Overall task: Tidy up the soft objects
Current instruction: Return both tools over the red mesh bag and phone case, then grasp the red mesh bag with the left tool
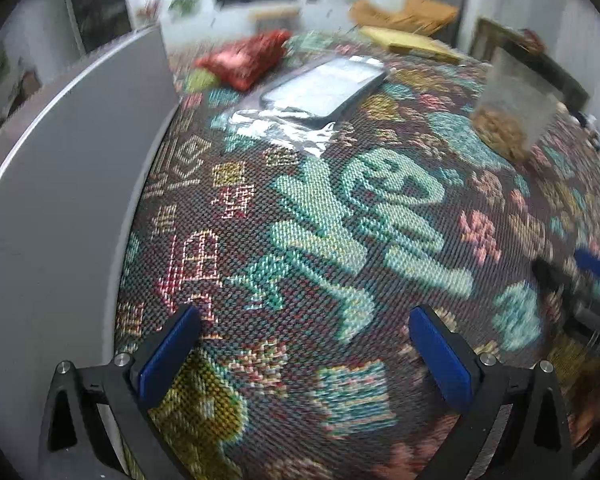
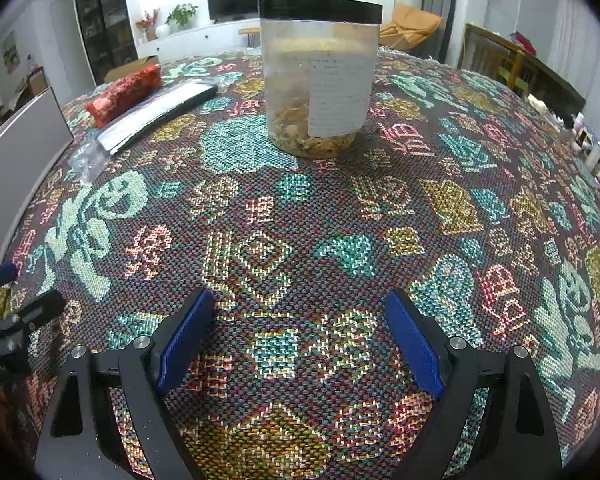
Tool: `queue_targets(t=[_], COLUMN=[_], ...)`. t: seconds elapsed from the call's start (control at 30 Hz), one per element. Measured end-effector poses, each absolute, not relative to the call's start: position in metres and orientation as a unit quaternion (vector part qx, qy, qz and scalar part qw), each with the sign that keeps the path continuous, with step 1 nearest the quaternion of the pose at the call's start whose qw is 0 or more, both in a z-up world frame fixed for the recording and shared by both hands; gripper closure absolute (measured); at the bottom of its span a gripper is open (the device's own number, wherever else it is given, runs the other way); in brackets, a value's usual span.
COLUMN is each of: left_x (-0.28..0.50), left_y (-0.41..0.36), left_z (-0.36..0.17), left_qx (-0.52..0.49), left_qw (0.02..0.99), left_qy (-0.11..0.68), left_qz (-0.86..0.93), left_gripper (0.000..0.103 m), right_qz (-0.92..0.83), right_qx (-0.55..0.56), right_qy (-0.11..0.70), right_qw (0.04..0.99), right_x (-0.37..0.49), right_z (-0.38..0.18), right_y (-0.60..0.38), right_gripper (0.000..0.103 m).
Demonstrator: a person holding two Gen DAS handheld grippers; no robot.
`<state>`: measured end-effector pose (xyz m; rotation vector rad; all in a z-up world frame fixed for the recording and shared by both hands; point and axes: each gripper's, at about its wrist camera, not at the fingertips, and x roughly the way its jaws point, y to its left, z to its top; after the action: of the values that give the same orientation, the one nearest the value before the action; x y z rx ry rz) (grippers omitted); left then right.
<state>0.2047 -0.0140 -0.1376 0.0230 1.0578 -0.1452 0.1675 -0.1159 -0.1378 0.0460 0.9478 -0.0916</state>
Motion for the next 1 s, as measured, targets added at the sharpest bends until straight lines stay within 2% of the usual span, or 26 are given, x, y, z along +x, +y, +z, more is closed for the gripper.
queue_targets(t=[0.1, 0.2, 0.27, 0.47, 0.63, 0.7, 0.77, 0.8, 1.0], left_x=[0.231, 0.296, 0.343, 0.455, 0.490, 0.497, 0.493, 0.490, 0.401], left_y=[-0.023, -0.033, -0.035, -0.022, -0.033, -0.031, -0.021, -0.019, -0.057], left_z=[-0.100, -0.061, -0.054, -0.082, -0.123, -0.136, -0.132, -0.132, -0.131], left_qx=[-0.029, 0.016, 0.055, 0.159, 0.253, 0.259, 0.178, 0.144, 0.134], left_qw=[0.868, 0.894, 0.898, 0.872, 0.846, 0.832, 0.848, 0.848, 0.842], left_qy=[0.483, 0.439, 0.431, 0.462, 0.469, 0.490, 0.498, 0.508, 0.502], left_qz=[-0.108, -0.086, -0.071, -0.025, 0.004, 0.011, -0.033, -0.048, -0.148], left_gripper=[0.000, 0.000, 0.000, 0.000, 0.000, 0.002, 0.056, 0.074, 0.077], right_qz=[-0.044, -0.042, -0.040, -0.032, -0.028, -0.025, -0.023, -0.022, -0.022], right_qx=[0.022, 0.024, 0.025, 0.035, 0.041, 0.046, 0.051, 0.053, 0.050], right_qy=[0.456, 0.456, 0.455, 0.451, 0.449, 0.447, 0.445, 0.444, 0.445], right_qw=[0.889, 0.889, 0.889, 0.891, 0.892, 0.893, 0.894, 0.894, 0.894], right_x=[0.167, 0.167, 0.166, 0.163, 0.161, 0.160, 0.159, 0.159, 0.158], right_z=[-0.138, -0.138, -0.137, -0.136, -0.135, -0.135, -0.135, -0.134, -0.134], right_y=[-0.116, -0.116, -0.117, -0.120, -0.122, -0.124, -0.126, -0.127, -0.126], right_gripper=[0.013, 0.013, 0.013, 0.012, 0.012, 0.012, 0.012, 0.012, 0.012])
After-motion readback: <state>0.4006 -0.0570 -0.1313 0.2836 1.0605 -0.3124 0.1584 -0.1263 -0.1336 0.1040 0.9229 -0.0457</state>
